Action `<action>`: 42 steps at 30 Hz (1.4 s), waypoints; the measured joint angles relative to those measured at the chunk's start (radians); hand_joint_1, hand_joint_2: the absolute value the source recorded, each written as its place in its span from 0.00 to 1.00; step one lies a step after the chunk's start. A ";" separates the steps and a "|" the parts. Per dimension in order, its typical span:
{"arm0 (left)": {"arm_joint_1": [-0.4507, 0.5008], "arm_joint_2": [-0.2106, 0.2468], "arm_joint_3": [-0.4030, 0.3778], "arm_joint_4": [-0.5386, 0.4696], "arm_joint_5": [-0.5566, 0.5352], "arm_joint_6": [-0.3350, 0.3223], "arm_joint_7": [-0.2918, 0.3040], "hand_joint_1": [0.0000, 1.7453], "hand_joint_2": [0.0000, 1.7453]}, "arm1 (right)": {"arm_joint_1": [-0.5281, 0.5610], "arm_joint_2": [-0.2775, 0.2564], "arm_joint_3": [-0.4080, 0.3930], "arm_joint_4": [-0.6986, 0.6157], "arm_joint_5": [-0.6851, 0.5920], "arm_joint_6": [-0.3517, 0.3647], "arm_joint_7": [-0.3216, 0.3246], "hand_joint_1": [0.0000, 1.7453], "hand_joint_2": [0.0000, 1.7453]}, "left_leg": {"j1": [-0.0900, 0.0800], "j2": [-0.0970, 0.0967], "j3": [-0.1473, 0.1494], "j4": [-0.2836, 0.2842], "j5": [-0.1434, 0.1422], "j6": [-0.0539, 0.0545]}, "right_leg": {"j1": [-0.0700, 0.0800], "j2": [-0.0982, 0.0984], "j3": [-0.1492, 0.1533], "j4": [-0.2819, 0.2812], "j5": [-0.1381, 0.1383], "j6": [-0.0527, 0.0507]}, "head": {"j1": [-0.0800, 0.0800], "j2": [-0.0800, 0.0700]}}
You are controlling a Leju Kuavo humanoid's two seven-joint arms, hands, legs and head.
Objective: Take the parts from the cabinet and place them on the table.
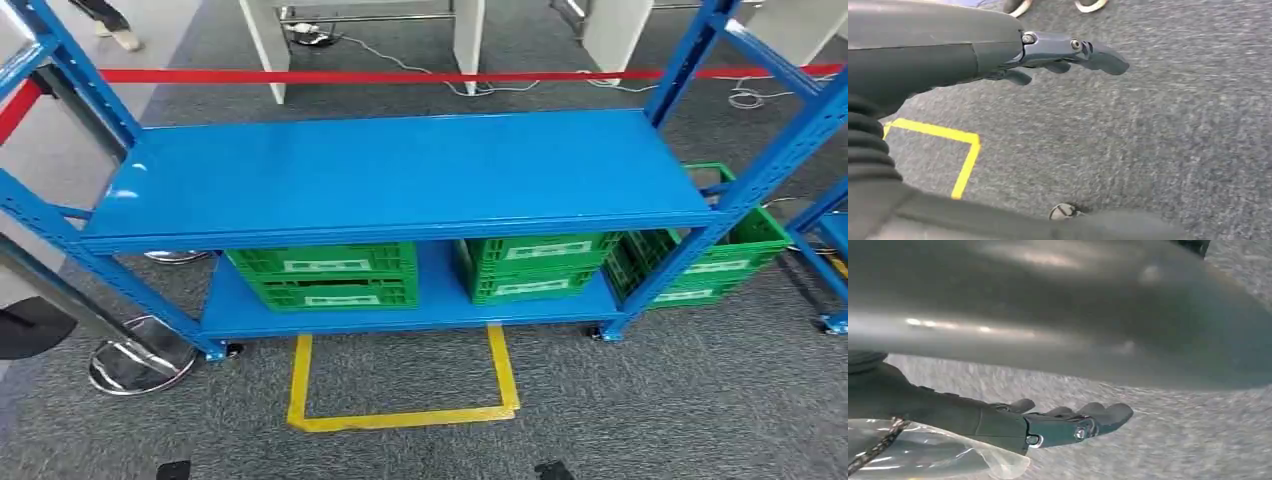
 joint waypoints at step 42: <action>0.143 0.099 -0.516 -0.075 0.500 -0.265 0.087 0.00 0.00 | 0.103 -0.083 0.444 -0.085 -0.691 0.126 0.076 0.00 1.00 | 0.013 0.085 -0.065 0.173 -0.059 -0.032 | 0.006 -0.077 0.020 -0.019 0.002 -0.030 | -0.004 0.000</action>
